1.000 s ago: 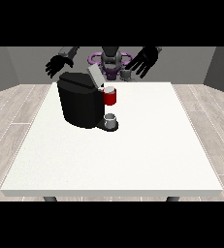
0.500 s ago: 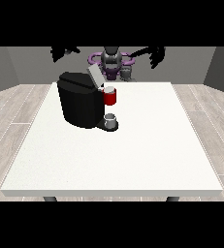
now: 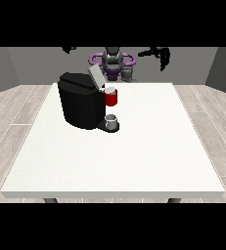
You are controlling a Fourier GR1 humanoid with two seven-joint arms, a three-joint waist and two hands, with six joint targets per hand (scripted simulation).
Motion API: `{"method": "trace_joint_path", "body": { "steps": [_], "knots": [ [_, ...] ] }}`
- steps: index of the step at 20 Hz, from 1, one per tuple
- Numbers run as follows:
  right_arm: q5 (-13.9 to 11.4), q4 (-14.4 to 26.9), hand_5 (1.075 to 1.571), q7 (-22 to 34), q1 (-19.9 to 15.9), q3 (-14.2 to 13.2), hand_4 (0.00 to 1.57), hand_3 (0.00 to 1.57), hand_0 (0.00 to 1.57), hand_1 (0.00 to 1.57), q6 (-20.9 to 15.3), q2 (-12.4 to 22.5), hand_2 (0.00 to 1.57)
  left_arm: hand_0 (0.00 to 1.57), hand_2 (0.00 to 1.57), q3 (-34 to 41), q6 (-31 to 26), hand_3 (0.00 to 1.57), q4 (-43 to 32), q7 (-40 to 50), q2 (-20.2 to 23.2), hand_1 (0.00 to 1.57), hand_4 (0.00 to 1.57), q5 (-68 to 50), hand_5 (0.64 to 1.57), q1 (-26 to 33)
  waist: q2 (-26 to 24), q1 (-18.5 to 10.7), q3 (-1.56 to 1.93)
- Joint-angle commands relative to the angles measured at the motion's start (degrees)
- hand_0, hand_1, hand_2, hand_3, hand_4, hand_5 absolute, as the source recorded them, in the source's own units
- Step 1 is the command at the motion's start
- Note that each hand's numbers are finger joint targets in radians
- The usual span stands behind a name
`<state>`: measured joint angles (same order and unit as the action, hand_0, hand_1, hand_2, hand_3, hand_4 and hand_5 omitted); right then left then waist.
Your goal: Insert the coffee pod into the coffee machine and close the lid
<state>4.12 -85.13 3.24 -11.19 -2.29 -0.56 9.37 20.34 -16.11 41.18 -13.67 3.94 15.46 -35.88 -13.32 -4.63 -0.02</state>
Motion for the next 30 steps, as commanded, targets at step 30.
{"method": "trace_joint_path", "body": {
  "steps": [30],
  "knots": [
    [-2.9,20.9,1.571,-8.6,-18.0,-2.8,0.00,0.00,0.00,0.00,6.1,1.4,0.00,0.00,0.00,-9.1,2.5,0.00,35.1,9.1,0.3,0.00,0.00,-16.3,1.571,20.3,14.9,-2.5,0.02]
  ]
}}
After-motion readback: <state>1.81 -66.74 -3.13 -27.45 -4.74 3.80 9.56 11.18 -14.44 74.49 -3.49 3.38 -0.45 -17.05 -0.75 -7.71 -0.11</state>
